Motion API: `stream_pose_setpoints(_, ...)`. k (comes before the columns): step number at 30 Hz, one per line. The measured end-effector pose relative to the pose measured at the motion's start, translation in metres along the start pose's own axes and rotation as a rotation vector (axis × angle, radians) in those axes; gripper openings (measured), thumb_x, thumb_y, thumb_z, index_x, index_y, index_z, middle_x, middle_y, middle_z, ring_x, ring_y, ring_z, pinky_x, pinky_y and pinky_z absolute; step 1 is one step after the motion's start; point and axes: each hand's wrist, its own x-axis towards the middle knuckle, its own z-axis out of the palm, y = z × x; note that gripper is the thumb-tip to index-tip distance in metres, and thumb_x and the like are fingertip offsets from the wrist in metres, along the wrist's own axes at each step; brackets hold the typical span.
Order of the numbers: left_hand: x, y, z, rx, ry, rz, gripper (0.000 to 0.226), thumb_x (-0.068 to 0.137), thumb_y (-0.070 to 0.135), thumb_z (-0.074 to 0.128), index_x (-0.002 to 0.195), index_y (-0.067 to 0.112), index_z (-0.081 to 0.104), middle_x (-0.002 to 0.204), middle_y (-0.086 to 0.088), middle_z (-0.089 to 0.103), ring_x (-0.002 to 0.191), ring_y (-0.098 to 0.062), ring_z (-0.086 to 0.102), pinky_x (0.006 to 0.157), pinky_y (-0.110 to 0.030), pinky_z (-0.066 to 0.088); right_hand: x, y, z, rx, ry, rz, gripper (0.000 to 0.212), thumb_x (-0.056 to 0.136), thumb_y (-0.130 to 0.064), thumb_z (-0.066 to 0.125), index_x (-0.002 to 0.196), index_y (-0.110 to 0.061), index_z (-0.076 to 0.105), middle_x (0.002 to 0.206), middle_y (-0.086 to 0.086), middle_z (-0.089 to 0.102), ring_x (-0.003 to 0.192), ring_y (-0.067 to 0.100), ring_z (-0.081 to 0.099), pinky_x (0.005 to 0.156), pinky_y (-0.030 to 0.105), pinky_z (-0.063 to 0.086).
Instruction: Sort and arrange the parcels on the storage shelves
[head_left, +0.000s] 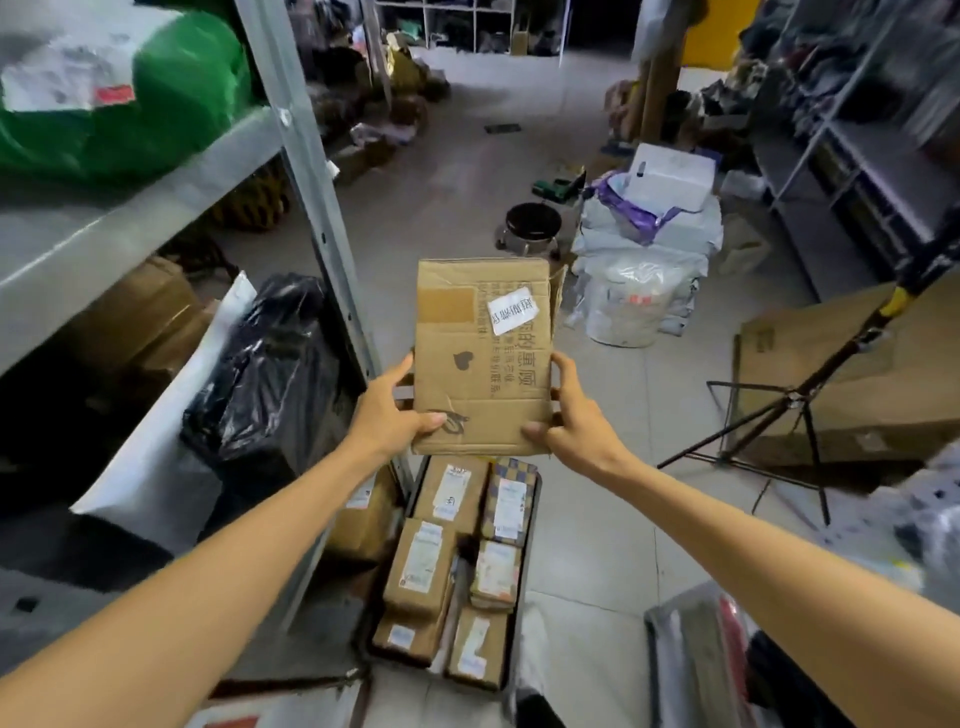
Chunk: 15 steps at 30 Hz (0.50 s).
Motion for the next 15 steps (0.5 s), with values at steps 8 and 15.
stream_pose_setpoints(8, 0.11, -0.063, 0.047, -0.013, 0.005, -0.21, 0.085, 0.075, -0.012, 0.072, 0.148, 0.017, 0.038, 0.132, -0.001, 0.054, 0.101, -0.008, 0.051, 0.06, 0.003, 0.041, 0.118, 0.09, 0.025, 0.032, -0.152, 0.114, 0.095, 0.09, -0.004, 0.059, 0.153, -0.035, -0.005, 0.136, -0.007, 0.048, 0.121, 0.022, 0.053, 0.099, 0.042, 0.049)
stream_pose_setpoints(15, 0.17, -0.165, 0.092, -0.069, -0.039, -0.382, 0.092, 0.074, -0.02, 0.065, 0.146, 0.029, 0.037, 0.119, 0.006, 0.057, 0.097, -0.005, 0.056, 0.057, -0.005, 0.047, 0.179, 0.212, 0.094, 0.013, -0.179, 0.237, 0.098, 0.087, -0.007, 0.061, 0.153, -0.037, -0.006, 0.142, 0.002, 0.047, 0.126, 0.026, 0.049, 0.103, 0.051, 0.044)
